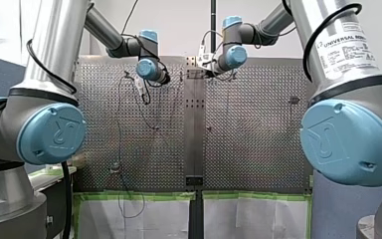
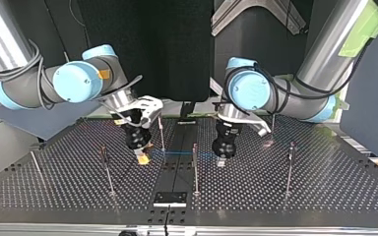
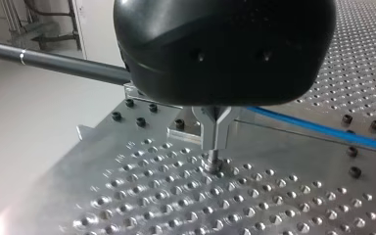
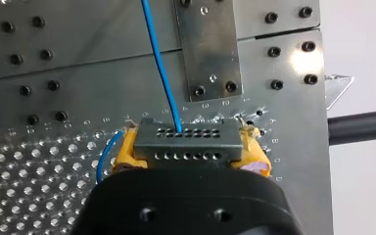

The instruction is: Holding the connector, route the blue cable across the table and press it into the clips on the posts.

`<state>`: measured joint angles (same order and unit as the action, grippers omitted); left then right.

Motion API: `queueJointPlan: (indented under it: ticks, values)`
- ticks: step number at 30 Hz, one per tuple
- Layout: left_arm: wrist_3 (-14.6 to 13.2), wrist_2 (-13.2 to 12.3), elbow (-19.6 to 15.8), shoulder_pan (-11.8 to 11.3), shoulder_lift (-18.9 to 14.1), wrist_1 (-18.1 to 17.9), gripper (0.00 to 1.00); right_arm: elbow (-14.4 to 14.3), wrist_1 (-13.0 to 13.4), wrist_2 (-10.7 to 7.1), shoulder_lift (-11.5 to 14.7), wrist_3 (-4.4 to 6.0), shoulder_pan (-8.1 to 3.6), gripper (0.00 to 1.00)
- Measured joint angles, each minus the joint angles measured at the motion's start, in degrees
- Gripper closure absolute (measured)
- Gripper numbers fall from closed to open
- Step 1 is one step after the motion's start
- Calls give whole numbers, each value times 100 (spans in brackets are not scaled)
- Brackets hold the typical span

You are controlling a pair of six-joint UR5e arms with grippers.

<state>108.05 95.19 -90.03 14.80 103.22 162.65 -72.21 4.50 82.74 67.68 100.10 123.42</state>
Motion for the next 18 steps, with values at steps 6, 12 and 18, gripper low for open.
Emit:
queueJointPlan:
  ticks: [6, 12, 18]
  values:
    - [43, -158, 290, -34, 318, -40, 100, 144, 6, -78, -86, 17, -84, 100]
    - [153, -188, 425, -124, 508, -161, 100, 262, 28, -164, -217, 19, -196, 100]
    - [219, -275, 496, -246, 525, -245, 100, 390, 89, -278, -371, 26, -304, 100]
